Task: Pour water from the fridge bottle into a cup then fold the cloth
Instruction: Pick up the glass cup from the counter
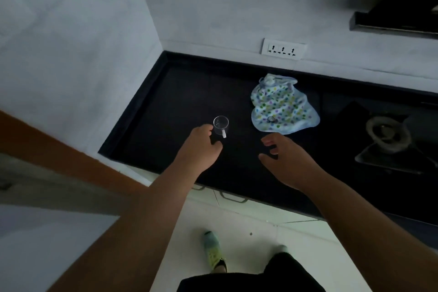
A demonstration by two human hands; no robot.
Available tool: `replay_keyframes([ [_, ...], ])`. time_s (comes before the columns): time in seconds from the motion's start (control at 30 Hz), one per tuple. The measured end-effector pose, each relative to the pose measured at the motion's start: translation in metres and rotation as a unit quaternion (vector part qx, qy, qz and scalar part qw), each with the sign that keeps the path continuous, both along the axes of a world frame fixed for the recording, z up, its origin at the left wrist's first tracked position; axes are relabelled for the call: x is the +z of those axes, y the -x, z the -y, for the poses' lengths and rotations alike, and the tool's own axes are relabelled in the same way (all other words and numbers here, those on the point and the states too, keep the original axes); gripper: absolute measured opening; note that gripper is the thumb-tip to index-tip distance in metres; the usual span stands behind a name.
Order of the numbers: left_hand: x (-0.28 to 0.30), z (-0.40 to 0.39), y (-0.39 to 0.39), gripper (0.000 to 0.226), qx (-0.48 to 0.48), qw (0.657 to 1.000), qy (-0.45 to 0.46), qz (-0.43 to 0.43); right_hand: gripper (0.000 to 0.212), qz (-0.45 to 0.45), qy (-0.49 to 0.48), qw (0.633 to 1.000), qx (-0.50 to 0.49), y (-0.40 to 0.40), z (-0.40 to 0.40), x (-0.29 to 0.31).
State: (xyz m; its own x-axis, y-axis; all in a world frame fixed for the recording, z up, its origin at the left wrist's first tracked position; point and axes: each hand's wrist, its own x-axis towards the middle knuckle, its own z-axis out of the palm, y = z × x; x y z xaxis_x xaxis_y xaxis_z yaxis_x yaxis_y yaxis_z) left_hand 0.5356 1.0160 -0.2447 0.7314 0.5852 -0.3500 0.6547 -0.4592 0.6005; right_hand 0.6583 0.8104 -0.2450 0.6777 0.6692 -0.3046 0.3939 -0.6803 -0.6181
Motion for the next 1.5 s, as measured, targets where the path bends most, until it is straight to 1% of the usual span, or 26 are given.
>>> replay_keyframes([
  [0.13, -0.03, -0.032, -0.036, 0.067, 0.019, 0.999, 0.016, -0.032, 0.045, -0.025, 0.004, 0.999, -0.02, -0.015, -0.034, -0.015],
  [0.27, -0.062, -0.052, -0.06, 0.089, 0.046, 0.996, 0.032, -0.065, 0.046, -0.061, -0.002, 0.997, -0.041, -0.029, -0.063, -0.031],
  [0.4, -0.079, -0.054, -0.081, 0.094, 0.041, 0.996, 0.015, -0.084, 0.052, -0.077, 0.009, 0.996, -0.04, -0.04, -0.078, -0.043],
  [0.53, -0.09, -0.051, -0.098, 0.097, 0.033, 0.995, 0.019, -0.091, 0.057, -0.094, 0.02, 0.995, -0.032, -0.048, -0.087, -0.048],
  [0.67, -0.1, -0.046, -0.11, 0.093, 0.042, 0.995, 0.013, -0.09, 0.058, -0.096, 0.023, 0.995, -0.027, -0.053, -0.088, -0.049],
  [0.8, -0.107, -0.042, -0.116, 0.076, 0.036, 0.993, 0.007, -0.113, 0.056, -0.102, 0.026, 0.994, -0.029, -0.06, -0.084, -0.048],
  [0.9, -0.113, -0.039, -0.115, 0.065, 0.044, 0.993, 0.013, -0.109, 0.053, -0.108, 0.02, 0.993, -0.045, -0.064, -0.08, -0.045],
  [0.97, -0.114, -0.038, -0.112, 0.055, 0.045, 0.995, -0.01, -0.089, 0.053, -0.107, 0.021, 0.993, -0.051, -0.065, -0.077, -0.044],
  [1.07, -0.115, -0.04, -0.107, 0.042, 0.035, 0.994, -0.075, -0.072, 0.052, -0.103, 0.02, 0.993, -0.049, -0.067, -0.072, -0.044],
  [1.13, -0.117, -0.041, -0.105, 0.047, 0.055, 0.991, -0.102, -0.068, 0.052, -0.104, 0.022, 0.993, -0.046, -0.068, -0.07, -0.045],
  [1.17, -0.118, -0.042, -0.106, 0.055, 0.076, 0.99, -0.099, -0.062, 0.051, -0.107, 0.024, 0.993, -0.045, -0.069, -0.069, -0.045],
  [1.2, -0.12, -0.043, -0.108, 0.066, 0.1, 0.99, -0.08, -0.058, 0.051, -0.109, 0.026, 0.993, -0.043, -0.069, -0.069, -0.045],
  [1.27, -0.121, -0.048, -0.114, 0.088, 0.135, 0.989, -0.004, -0.067, 0.05, -0.112, 0.032, 0.993, -0.035, -0.069, -0.069, -0.047],
  [1.3, -0.121, -0.051, -0.118, 0.093, 0.137, 0.987, 0.027, -0.083, 0.05, -0.114, 0.034, 0.992, -0.031, -0.069, -0.07, -0.049],
  [1.33, -0.122, -0.053, -0.121, 0.092, 0.129, 0.986, 0.043, -0.098, 0.05, -0.119, 0.036, 0.992, -0.03, -0.07, -0.07, -0.051],
  [1.37, -0.124, -0.054, -0.123, 0.085, 0.12, 0.986, 0.045, -0.104, 0.051, -0.124, 0.038, 0.991, -0.03, -0.071, -0.07, -0.052],
  [1.43, -0.127, -0.054, -0.124, 0.069, 0.115, 0.988, 0.037, -0.091, 0.051, -0.132, 0.042, 0.99, -0.027, -0.072, -0.07, -0.051],
  [1.5, -0.129, -0.052, -0.122, 0.062, 0.113, 0.99, 0.029, -0.085, 0.052, -0.137, 0.045, 0.989, -0.027, -0.073, -0.07, -0.05],
])
